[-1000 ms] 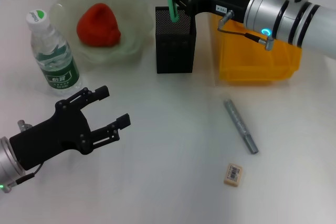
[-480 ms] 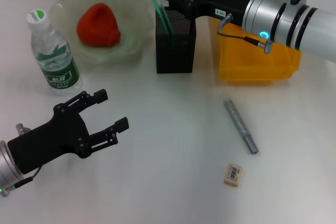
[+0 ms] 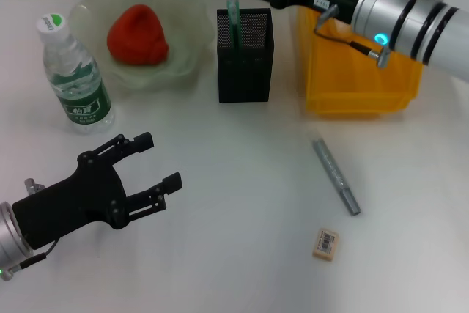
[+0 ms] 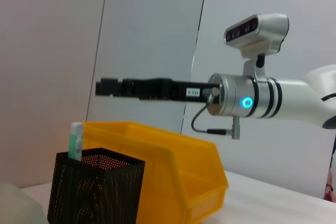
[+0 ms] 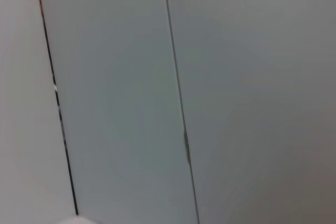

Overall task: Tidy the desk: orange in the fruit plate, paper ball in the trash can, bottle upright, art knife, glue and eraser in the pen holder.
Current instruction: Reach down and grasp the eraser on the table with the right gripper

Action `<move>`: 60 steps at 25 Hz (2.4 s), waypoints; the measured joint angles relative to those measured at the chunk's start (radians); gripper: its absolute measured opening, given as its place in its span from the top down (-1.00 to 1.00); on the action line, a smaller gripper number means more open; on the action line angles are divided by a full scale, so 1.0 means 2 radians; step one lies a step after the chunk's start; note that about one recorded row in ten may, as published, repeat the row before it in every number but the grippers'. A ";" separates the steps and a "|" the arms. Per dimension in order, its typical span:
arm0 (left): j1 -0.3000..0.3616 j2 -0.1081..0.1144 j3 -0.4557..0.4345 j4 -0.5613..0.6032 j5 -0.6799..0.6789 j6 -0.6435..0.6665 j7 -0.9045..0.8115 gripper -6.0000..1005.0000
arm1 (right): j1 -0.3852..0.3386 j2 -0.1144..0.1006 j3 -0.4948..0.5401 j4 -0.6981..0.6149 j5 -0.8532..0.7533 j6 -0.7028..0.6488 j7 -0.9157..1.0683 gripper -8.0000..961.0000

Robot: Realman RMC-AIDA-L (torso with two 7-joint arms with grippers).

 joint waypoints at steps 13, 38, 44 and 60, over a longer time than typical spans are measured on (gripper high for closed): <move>0.000 0.000 0.001 0.003 0.048 -0.005 0.002 -0.68 | -0.090 -0.010 -0.041 -0.171 -0.033 -0.164 0.135 -0.54; -0.024 0.004 0.063 0.023 0.084 0.008 -0.017 -0.68 | 0.019 -0.051 -0.147 -0.330 -0.477 -0.409 0.223 -0.54; -0.025 0.003 0.061 0.024 0.085 0.008 -0.020 -0.68 | 0.042 -0.034 -0.216 -0.340 -0.519 -0.410 0.197 -0.54; -0.029 0.001 0.058 0.024 0.081 0.005 -0.035 -0.68 | 0.050 -0.002 -0.342 -0.372 -0.574 -0.402 0.138 -0.52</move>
